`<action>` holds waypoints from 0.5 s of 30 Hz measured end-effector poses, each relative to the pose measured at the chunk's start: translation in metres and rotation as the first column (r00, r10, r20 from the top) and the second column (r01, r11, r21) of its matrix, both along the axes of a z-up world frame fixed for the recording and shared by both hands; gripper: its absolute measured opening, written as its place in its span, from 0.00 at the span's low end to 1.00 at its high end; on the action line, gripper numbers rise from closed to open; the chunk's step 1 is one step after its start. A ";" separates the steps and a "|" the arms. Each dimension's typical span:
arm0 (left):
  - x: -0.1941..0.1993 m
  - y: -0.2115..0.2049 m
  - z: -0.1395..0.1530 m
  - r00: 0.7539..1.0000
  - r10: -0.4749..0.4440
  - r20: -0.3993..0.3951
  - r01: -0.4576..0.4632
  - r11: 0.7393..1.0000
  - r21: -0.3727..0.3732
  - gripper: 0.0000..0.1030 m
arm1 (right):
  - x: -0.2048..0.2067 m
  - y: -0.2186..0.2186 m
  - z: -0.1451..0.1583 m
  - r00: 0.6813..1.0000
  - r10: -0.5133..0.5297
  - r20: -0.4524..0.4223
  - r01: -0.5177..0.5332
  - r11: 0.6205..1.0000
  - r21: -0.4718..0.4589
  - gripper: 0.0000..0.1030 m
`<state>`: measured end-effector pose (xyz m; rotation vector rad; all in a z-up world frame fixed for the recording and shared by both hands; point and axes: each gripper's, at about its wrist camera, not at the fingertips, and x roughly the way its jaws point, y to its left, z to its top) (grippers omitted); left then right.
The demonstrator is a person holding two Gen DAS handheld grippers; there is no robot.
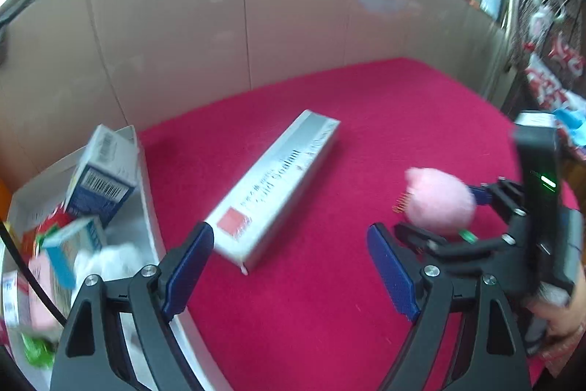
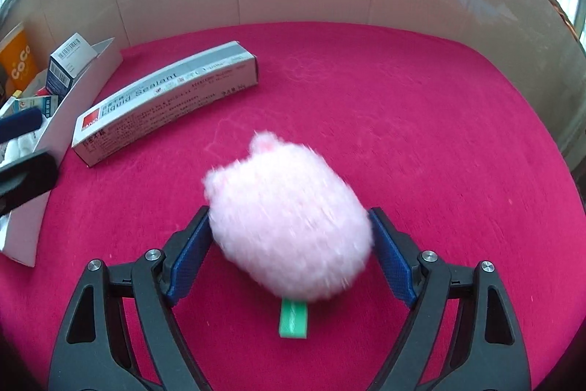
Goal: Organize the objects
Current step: 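Grasp the silver Liquid Sealant box with the left tool while the right tool grasps the pink plush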
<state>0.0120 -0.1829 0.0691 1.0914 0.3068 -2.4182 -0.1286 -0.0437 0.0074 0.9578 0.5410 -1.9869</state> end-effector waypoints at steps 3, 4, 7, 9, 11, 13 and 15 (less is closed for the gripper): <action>-0.026 -0.016 -0.015 0.995 0.016 0.095 -0.018 1.000 0.016 0.84 | 0.000 0.001 0.001 1.000 0.023 0.020 -0.022 1.000 -0.019 0.81; -0.035 -0.020 -0.021 0.992 0.021 0.127 -0.024 1.000 0.017 0.84 | -0.001 0.003 0.001 0.999 0.025 0.032 -0.024 0.999 -0.033 0.81; -0.055 -0.024 -0.029 0.978 0.035 0.204 -0.021 0.997 -0.070 0.84 | -0.006 0.009 0.002 0.999 0.009 0.051 -0.006 0.998 -0.062 0.72; -0.066 -0.030 -0.038 0.970 0.017 0.242 -0.006 0.999 -0.046 0.84 | -0.009 0.012 0.002 0.998 0.005 0.067 0.000 0.997 -0.079 0.70; -0.070 -0.036 -0.041 0.968 0.024 0.249 -0.013 0.999 -0.046 0.84 | -0.011 0.014 0.003 0.997 0.004 0.080 0.004 0.996 -0.094 0.70; -0.071 -0.045 -0.040 0.969 0.042 0.241 -0.036 0.999 -0.029 0.84 | -0.012 0.015 0.003 0.996 0.004 0.088 0.005 0.995 -0.102 0.69; -0.070 -0.050 -0.042 0.971 0.047 0.234 -0.049 0.999 0.003 0.84 | -0.013 0.015 0.004 0.996 0.004 0.091 0.005 0.995 -0.105 0.69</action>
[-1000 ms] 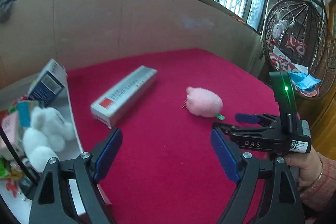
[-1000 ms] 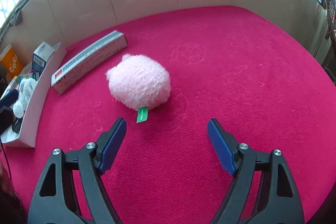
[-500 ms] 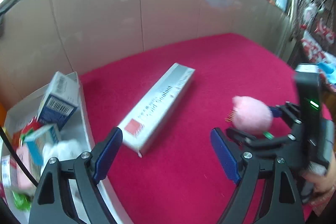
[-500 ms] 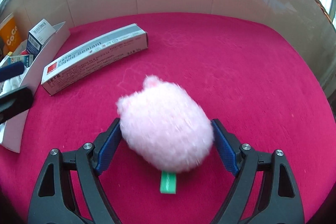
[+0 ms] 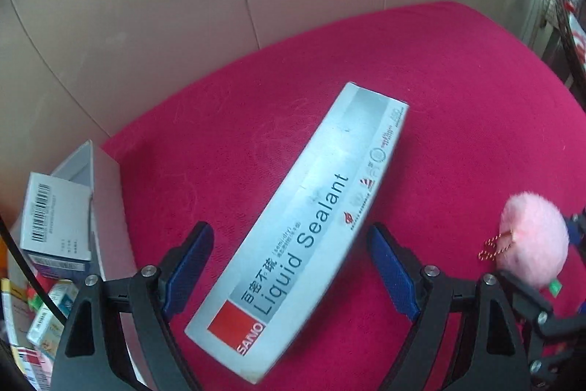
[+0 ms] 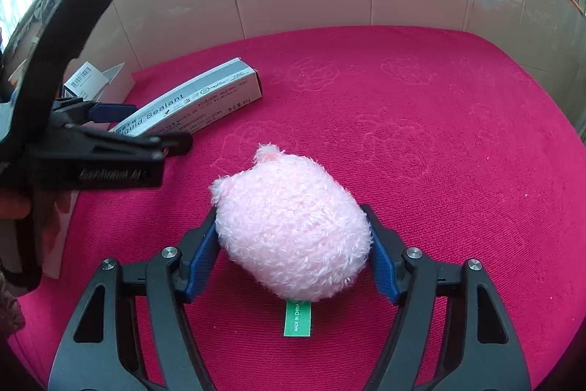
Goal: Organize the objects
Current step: 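Grasp the silver Liquid Sealant box with the left tool while the right tool grasps the pink plush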
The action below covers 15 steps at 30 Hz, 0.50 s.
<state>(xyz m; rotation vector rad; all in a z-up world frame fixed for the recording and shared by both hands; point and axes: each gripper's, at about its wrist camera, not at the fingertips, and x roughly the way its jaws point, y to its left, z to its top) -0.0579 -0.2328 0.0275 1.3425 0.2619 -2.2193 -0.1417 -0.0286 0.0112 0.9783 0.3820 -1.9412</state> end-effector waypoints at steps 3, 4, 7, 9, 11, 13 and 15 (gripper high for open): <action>0.009 -0.002 -0.002 1.000 0.012 -0.026 -0.011 0.999 0.043 0.79 | -0.001 0.001 0.000 1.000 0.000 0.007 0.000 1.000 -0.007 0.69; 0.012 -0.001 -0.001 0.999 0.010 -0.040 -0.008 0.999 0.054 0.76 | -0.002 0.003 0.000 1.000 0.000 0.011 0.000 1.000 -0.011 0.69; 0.020 0.014 0.002 0.998 -0.010 -0.061 0.011 1.000 0.016 0.52 | -0.005 0.005 0.000 0.999 -0.009 0.031 0.010 0.999 -0.035 0.64; 0.026 0.028 0.003 0.997 -0.016 -0.081 0.015 1.000 -0.013 0.43 | -0.006 0.007 0.001 0.999 -0.019 0.041 0.021 0.999 -0.049 0.61; 0.034 0.042 0.003 0.993 -0.023 -0.114 0.019 0.999 -0.040 0.42 | -0.008 0.011 0.001 0.998 -0.035 0.055 0.040 0.996 -0.076 0.59; 0.043 0.058 0.002 0.986 -0.036 -0.164 0.030 0.999 -0.039 0.41 | -0.009 0.017 0.004 0.997 -0.054 0.057 0.060 0.992 -0.108 0.58; 0.050 0.072 0.002 0.981 -0.040 -0.190 0.025 0.997 -0.079 0.41 | -0.006 0.021 0.006 0.997 -0.060 0.049 0.066 0.990 -0.128 0.58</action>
